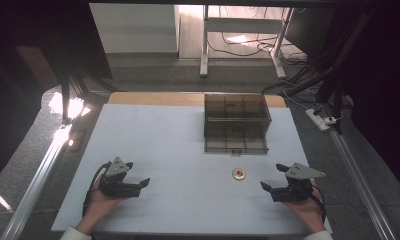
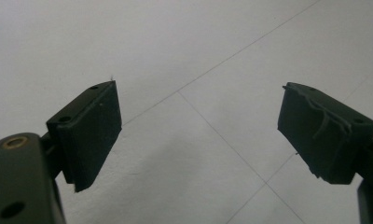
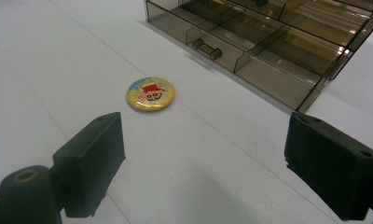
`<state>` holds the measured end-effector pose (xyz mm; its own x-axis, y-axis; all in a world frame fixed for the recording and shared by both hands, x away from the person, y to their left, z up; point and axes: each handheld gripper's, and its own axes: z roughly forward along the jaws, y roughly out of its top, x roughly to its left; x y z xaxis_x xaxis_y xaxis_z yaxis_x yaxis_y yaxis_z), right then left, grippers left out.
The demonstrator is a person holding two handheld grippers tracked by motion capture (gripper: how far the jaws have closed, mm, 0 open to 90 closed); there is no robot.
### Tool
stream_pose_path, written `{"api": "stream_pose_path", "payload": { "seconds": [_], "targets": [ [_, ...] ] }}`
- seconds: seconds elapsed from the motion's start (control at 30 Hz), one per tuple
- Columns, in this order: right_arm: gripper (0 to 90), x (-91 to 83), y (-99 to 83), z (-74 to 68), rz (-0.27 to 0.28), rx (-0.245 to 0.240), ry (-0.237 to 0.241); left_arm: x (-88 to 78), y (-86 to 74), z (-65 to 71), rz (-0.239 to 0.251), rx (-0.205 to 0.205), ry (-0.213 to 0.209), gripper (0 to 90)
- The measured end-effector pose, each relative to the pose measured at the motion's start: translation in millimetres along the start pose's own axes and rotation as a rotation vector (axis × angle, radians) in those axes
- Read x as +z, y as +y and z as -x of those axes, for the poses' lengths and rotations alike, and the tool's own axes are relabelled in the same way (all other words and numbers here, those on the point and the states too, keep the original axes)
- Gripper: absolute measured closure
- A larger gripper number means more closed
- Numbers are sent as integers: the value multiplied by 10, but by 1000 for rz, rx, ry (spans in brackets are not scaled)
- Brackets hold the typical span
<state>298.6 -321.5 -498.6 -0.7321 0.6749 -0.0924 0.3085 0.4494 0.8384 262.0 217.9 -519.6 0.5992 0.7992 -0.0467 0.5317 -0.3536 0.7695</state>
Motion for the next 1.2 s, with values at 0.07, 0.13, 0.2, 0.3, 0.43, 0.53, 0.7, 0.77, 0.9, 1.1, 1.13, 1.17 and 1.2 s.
{"api": "stream_pose_path", "payload": {
  "seconds": [0.07, 0.13, 0.2, 0.3, 0.43, 0.53, 0.7, 0.77, 0.9, 1.1, 1.13, 1.17, 1.2],
  "targets": [
    [119, 3, -7, 5, -1, 3, 2, -4, 2, 7, 2, -1, 4, 138],
    [119, 5, -17, 18, 0, 8, 7, -10, 7, 11, 5, -2, 8, 138],
    [119, 7, -23, 38, 2, 17, 12, -12, 8, 13, 7, -2, 12, 138],
    [120, 12, -25, 52, 5, 21, 12, -23, 2, 18, 7, -2, 15, 136],
    [123, 24, -39, 45, 5, 30, 19, -38, 8, 12, 21, -7, 17, 136],
    [123, 33, -31, 29, -5, 18, 13, -42, 4, 13, 23, 5, 25, 136],
    [124, 27, -25, 1, -4, 19, 18, -34, -13, 36, 8, 17, 28, 133],
    [125, 19, -23, 2, 3, 22, 21, -38, -8, 46, 10, 23, 28, 133],
    [125, 28, -26, 8, 1, 16, 22, -29, -2, 34, 5, 19, 30, 133],
    [128, 76, -3, 7, 0, 15, 27, -39, -17, 25, 3, 16, 34, 133],
    [127, 84, -2, 4, -6, 11, 31, -45, -17, 24, 3, 18, 37, 133],
    [127, 84, -2, 4, -6, 11, 31, -45, -17, 24, 3, 18, 37, 133],
    [128, 96, 1, -6, -11, 8, 32, -50, -12, 23, 6, 13, 37, 133]
  ]
}}
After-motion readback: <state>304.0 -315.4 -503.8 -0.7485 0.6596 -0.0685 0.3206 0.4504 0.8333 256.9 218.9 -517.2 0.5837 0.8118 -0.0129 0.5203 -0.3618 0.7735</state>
